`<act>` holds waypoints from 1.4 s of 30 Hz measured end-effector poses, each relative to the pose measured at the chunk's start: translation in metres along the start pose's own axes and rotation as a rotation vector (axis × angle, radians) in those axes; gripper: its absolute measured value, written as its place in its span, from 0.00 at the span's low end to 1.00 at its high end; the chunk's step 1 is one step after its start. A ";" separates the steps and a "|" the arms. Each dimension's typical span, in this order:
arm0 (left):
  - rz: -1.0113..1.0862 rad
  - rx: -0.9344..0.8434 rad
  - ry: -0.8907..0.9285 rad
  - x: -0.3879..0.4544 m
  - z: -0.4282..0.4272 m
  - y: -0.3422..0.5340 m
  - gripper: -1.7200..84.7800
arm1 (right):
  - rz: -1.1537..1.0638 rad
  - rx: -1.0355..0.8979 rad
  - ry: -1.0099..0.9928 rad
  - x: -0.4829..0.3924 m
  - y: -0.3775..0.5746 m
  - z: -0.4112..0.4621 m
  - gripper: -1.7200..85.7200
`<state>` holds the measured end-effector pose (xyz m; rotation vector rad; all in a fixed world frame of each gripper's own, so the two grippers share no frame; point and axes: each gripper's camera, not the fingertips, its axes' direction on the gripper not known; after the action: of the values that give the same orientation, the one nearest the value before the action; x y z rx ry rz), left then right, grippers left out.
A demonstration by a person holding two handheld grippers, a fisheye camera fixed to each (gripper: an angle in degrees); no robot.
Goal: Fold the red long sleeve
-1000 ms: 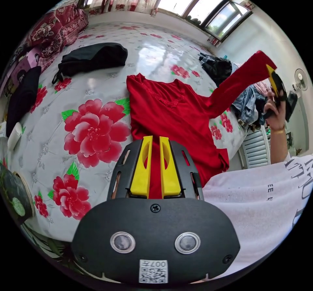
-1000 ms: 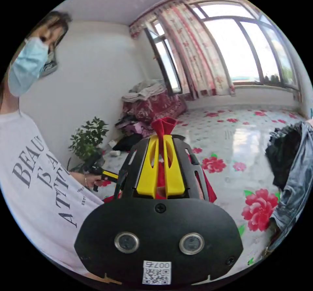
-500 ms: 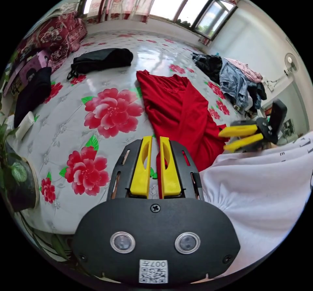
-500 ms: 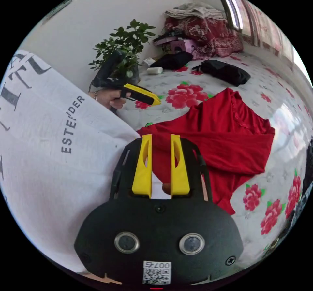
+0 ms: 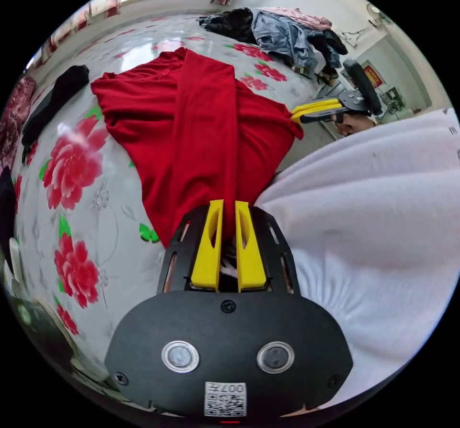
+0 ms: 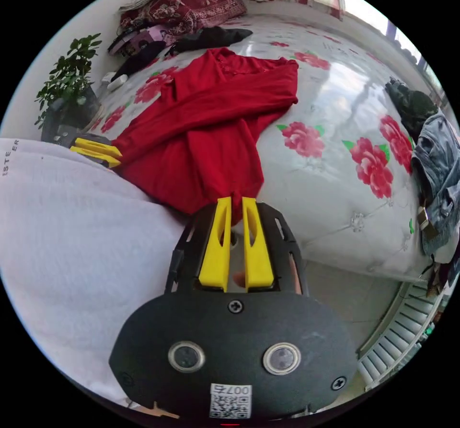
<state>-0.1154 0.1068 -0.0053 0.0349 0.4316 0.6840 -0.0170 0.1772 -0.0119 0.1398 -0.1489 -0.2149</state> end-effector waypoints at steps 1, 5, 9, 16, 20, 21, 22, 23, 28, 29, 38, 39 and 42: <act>-0.026 0.014 -0.012 0.000 -0.004 0.006 0.06 | 0.015 -0.003 -0.013 0.003 0.006 -0.002 0.08; -0.287 0.035 -0.112 -0.018 -0.020 0.046 0.06 | 0.120 0.015 -0.137 0.028 0.037 -0.005 0.10; -0.437 -0.025 -0.136 -0.027 -0.010 0.060 0.09 | 0.171 -0.024 -0.271 0.044 0.031 0.019 0.12; -0.378 -0.117 -0.290 0.006 0.000 0.034 0.13 | 0.133 -0.131 -0.317 0.049 -0.004 0.062 0.12; -0.304 -0.229 -0.486 0.029 0.015 0.017 0.12 | 0.154 -0.187 -0.380 0.062 -0.021 0.073 0.07; -0.268 -0.258 -0.535 0.036 0.019 0.012 0.11 | 0.138 -0.192 -0.378 0.063 -0.021 0.071 0.05; -0.252 -0.263 -0.550 0.038 0.020 0.011 0.11 | 0.131 -0.186 -0.376 0.064 -0.020 0.069 0.04; -0.228 -0.281 -0.570 0.041 0.022 0.009 0.09 | 0.117 -0.168 -0.381 0.067 -0.016 0.064 0.03; -0.306 -0.201 -0.293 0.014 -0.001 0.021 0.01 | 0.091 -0.084 -0.557 0.088 0.007 0.031 0.02; -0.346 -0.146 -0.174 0.001 -0.015 0.027 0.01 | 0.099 -0.063 -0.599 0.095 0.012 0.020 0.02; -0.543 0.319 0.390 -0.124 -0.108 0.034 0.01 | 0.286 0.193 -1.005 0.182 -0.014 -0.061 0.02; -0.605 0.371 0.403 -0.145 -0.107 0.026 0.01 | 0.326 0.238 -0.997 0.193 -0.026 -0.066 0.02; -0.773 0.438 0.337 -0.184 -0.094 0.004 0.02 | 0.434 0.367 -0.838 0.211 -0.050 -0.077 0.03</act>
<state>-0.2821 -0.0138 -0.0212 0.1588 0.8526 -0.1818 0.1898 0.0916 -0.0671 0.3726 -1.0445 0.2050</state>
